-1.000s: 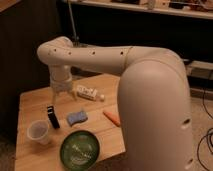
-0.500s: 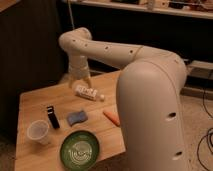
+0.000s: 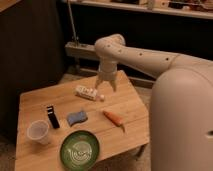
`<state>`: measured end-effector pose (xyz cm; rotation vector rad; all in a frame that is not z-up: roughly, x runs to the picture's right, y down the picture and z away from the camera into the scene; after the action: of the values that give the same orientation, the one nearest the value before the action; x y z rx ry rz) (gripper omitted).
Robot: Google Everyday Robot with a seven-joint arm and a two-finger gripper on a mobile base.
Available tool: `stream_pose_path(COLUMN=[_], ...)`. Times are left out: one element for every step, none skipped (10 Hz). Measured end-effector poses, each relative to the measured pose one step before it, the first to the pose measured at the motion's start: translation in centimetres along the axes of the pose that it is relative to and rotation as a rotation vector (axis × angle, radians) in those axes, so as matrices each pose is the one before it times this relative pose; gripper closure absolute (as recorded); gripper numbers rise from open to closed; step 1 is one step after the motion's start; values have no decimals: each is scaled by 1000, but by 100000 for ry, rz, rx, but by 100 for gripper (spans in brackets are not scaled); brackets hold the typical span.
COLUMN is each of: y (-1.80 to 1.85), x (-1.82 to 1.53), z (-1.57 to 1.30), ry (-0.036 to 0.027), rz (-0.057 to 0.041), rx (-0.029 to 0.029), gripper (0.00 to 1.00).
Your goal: Move the arm in a circular motion
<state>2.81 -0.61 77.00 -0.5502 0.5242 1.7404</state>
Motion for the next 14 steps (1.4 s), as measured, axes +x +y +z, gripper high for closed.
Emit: stream_pose_path(y=[-2564, -2577, -1680, -1106, -399, -138, 643, 1100, 1580, 2859, 2694, 2593, 2908, 2704], x=[417, 797, 1116, 1613, 1520, 2995, 1887, 1852, 1522, 1407, 602, 125, -105, -378], z=[191, 145, 156, -91, -104, -445, -309, -410, -381, -518, -346, -283, -301, -271], ry=[-719, -294, 266, 488, 272, 462, 298, 236, 302, 479, 881, 612, 900, 746], rz=[3516, 3035, 1329, -530, -1233, -2032, -2179, -2817, -3329, -5105, -4826, -4383, -6145, -5983], rx=[234, 204, 409, 270, 102, 88, -12, -75, -377, -1092, -835, -1298, -1150, -1000], gripper=[35, 35, 35, 35, 35, 35, 35, 35, 35, 35, 35, 35, 35, 35])
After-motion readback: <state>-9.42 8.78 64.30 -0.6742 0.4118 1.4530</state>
